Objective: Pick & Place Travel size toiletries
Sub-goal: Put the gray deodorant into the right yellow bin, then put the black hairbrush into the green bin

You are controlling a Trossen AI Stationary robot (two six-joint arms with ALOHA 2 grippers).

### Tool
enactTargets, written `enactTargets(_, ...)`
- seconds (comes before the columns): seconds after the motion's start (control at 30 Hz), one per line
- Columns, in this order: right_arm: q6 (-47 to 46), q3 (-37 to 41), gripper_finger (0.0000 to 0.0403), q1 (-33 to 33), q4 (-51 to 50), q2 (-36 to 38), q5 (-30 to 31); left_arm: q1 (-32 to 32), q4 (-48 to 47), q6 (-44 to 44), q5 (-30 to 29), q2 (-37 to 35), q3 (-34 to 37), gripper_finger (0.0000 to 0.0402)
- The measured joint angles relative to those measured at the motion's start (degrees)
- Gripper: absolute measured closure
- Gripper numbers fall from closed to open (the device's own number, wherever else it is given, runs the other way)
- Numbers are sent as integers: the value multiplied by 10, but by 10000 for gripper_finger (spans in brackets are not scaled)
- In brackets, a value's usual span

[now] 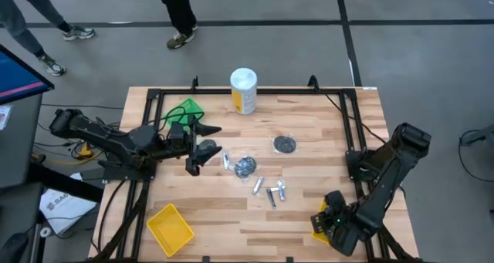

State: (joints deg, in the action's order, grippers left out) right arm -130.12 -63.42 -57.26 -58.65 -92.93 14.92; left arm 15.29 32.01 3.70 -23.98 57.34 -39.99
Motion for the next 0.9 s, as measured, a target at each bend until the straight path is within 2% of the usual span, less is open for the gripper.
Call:
enactTargets(0.13, 0, 0, 186, -1, 4, -1, -1, 0, 0, 0, 0, 0, 0, 112)
enactTargets(0.43, 9, 0, 133, -1, 4, 1, -1, 0, 0, 0, 0, 0, 0, 112)
enactTargets(0.63, 71, 0, 128, 0, -12, 61, 1, 2, -12, 6, 0, -4, 0, 112)
enactTargets(0.77, 99, 0, 128, 4, -36, 127, 26, 4, -144, 40, -1, -40, -1, 112)
enactTargets(0.9, 107, 0, 127, 11, -59, 188, 93, 3, -312, 93, -58, -56, -1, 112)
